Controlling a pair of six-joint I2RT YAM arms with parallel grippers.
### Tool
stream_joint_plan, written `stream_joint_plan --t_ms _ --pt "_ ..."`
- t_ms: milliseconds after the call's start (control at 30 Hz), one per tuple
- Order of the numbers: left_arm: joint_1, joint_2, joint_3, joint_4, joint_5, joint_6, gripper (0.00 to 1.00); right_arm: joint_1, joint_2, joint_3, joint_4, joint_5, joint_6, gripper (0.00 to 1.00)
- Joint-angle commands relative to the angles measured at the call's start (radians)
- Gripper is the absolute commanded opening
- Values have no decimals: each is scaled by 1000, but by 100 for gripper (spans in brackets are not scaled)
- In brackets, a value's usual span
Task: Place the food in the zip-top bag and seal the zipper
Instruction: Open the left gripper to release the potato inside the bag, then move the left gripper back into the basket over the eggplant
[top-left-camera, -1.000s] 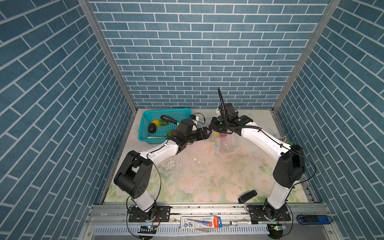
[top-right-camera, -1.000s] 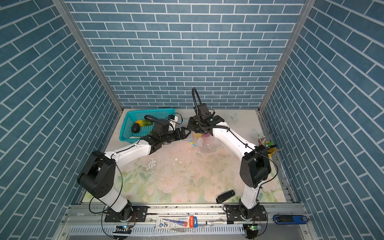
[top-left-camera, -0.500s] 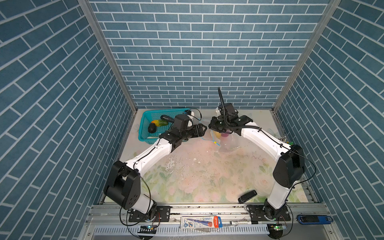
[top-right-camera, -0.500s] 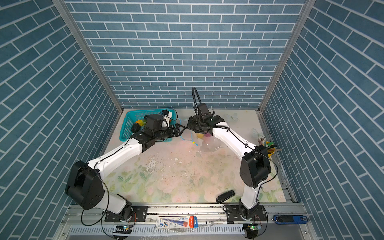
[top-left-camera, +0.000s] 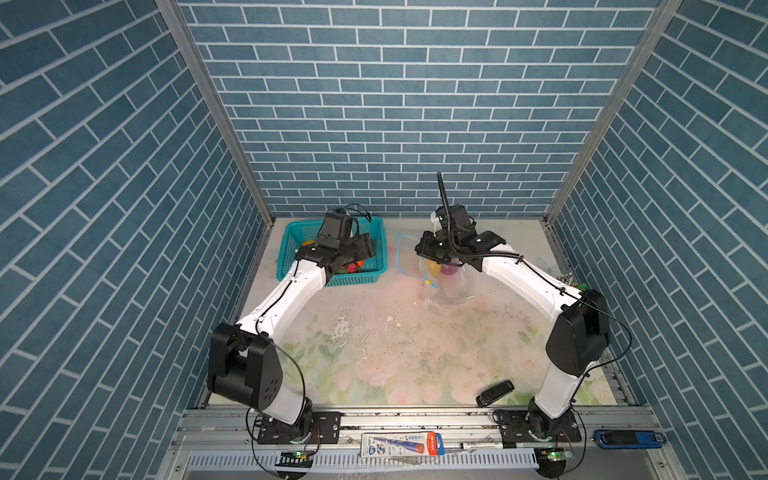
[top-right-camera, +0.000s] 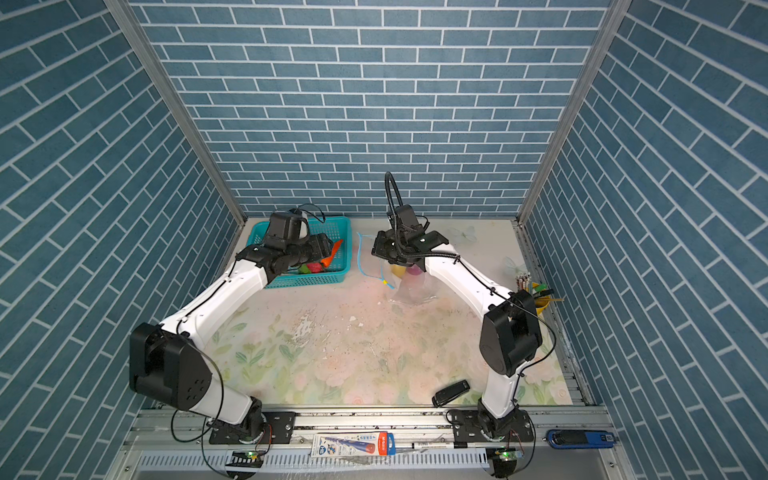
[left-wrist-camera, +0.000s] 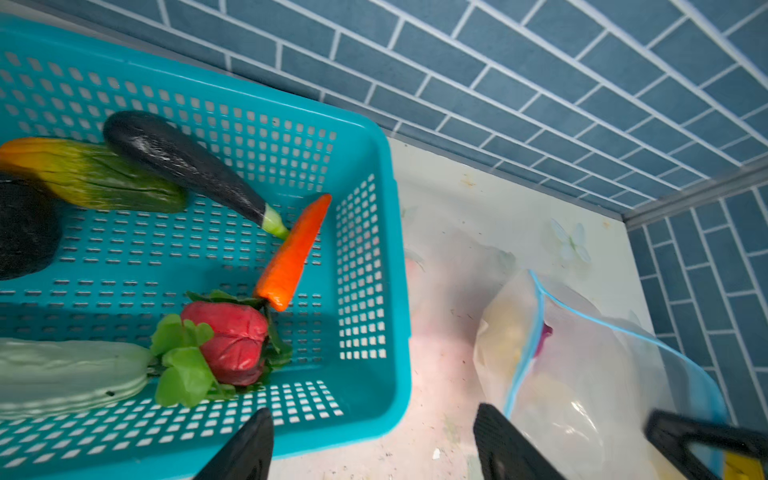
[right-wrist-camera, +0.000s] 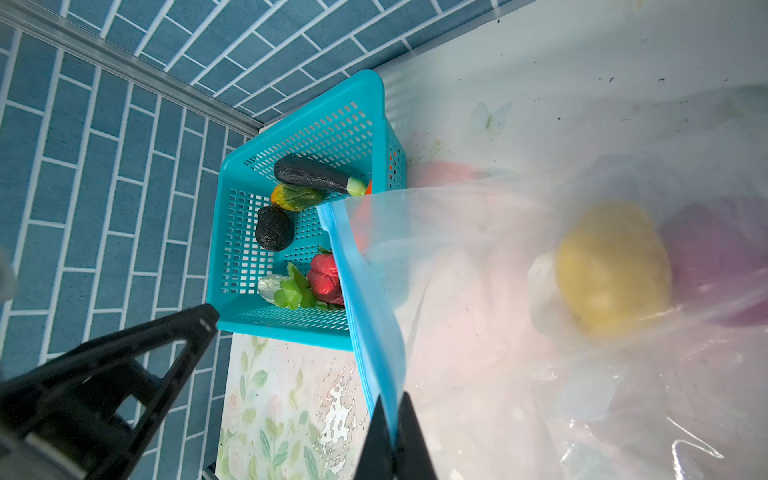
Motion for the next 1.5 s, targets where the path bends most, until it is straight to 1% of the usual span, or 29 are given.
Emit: stream_joint_plan --t_ms 0,167,333,500,700,867,1067,1300,1467 --pt "35 64 30 9 -73 -38 77 -2 -17 -26 21 -17 20 0" --pt "98 179 59 112 -82 -130 72 -2 2 -16 21 -35 17 0" --pt "144 273 93 179 -121 -181 72 -2 13 -6 9 -42 4 0" --pt "198 358 110 275 -112 -255 69 -5 20 -8 5 -46 -4 0" --pt "231 449 166 323 -119 -281 67 -9 41 13 1 -67 -4 0" --pt "250 519 228 318 -100 -303 64 -10 52 32 -13 -75 -9 0" --pt "252 578 295 293 -103 -297 60 -11 61 41 -26 -80 -11 0" --pt "267 613 311 296 -103 -310 59 -14 58 45 -37 -77 -13 0" --pt "281 650 334 315 -55 -349 59 -13 66 53 -39 -87 -7 0"
